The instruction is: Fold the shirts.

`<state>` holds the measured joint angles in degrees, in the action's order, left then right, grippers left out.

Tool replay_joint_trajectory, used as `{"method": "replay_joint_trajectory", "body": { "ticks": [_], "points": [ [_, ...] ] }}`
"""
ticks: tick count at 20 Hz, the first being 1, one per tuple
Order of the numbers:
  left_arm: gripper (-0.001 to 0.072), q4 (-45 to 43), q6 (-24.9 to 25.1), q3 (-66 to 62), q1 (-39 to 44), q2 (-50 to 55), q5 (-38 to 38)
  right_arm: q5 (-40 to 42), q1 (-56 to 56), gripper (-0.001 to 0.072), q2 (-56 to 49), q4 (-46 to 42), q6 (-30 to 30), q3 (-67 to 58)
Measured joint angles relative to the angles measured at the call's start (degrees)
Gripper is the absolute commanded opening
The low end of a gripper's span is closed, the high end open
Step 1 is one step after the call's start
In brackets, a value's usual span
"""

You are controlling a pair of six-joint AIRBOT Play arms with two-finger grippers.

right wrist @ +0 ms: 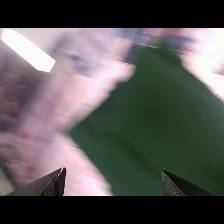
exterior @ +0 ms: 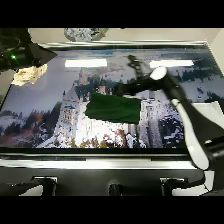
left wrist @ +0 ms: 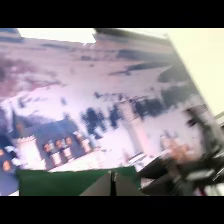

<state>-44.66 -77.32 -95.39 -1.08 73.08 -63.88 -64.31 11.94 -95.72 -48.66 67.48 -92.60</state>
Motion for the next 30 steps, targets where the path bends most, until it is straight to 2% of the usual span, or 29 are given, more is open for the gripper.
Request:
{"method": "replay_joint_trajectory", "body": {
  "ticks": [3,5,7,11,12,13,14,15,17,19,22,30],
  "points": [
    [0.0026,-2.6,0.2,0.0,-0.15,-0.15,-0.39,-9.86,-8.83,0.0697,1.11,-12.85,2.21,2.05],
    [0.0026,-3.58,0.26,0.0,-0.24,-0.2,-0.57,-12.85,-13.16,0.0696,1.44,-15.3,3.54,6.67],
    [0.0027,-4.11,0.28,0.0,-0.24,-0.22,-0.68,-10.82,-15.28,0.069,1.38,-12.79,4.37,12.63],
    [0.0027,-4.66,0.33,0.0,-0.24,-0.22,-0.7,-1.11,-14.73,0.0668,-1.01,-1.97,3.39,20.0],
    [0.0027,-4.72,0.33,0.0,-0.24,-0.22,-0.7,1.4,-14.19,0.0626,-1.73,0.79,2.64,20.79],
    [0.0027,-4.81,0.35,0.0,-0.24,-0.22,-0.72,4.02,-13.62,0.0538,-2.45,3.8,1.9,21.38],
    [0.0027,-4.87,0.35,0.0,-0.24,-0.22,-0.74,5.95,-13.11,0.0282,-3.08,6.21,1.25,21.81],
    [0.0027,-4.85,0.35,0.0,-0.24,-0.22,-0.72,7.06,-12.76,0.006,-3.63,8.11,0.72,22.14],
    [0.0027,-4.9,0.35,0.0,-0.24,-0.22,-0.72,7.85,-12.79,0.0048,-4.04,11.47,-1.55,22.16],
    [0.0027,-4.92,0.35,0.0,-0.24,-0.2,-0.72,6.21,-13.97,0.0048,-3.48,13.14,-6.34,20.74],
    [0.0027,-4.92,0.39,0.07,-0.24,-0.02,-0.7,1.97,-18.64,0.0048,-0.02,11.74,-9.6,16.31],
    [0.0027,-4.92,0.87,4.37,-0.24,0.13,-0.68,-8.02,-40.57,0.0048,13.2,3.96,-2.62,2.6]
  ]
}}
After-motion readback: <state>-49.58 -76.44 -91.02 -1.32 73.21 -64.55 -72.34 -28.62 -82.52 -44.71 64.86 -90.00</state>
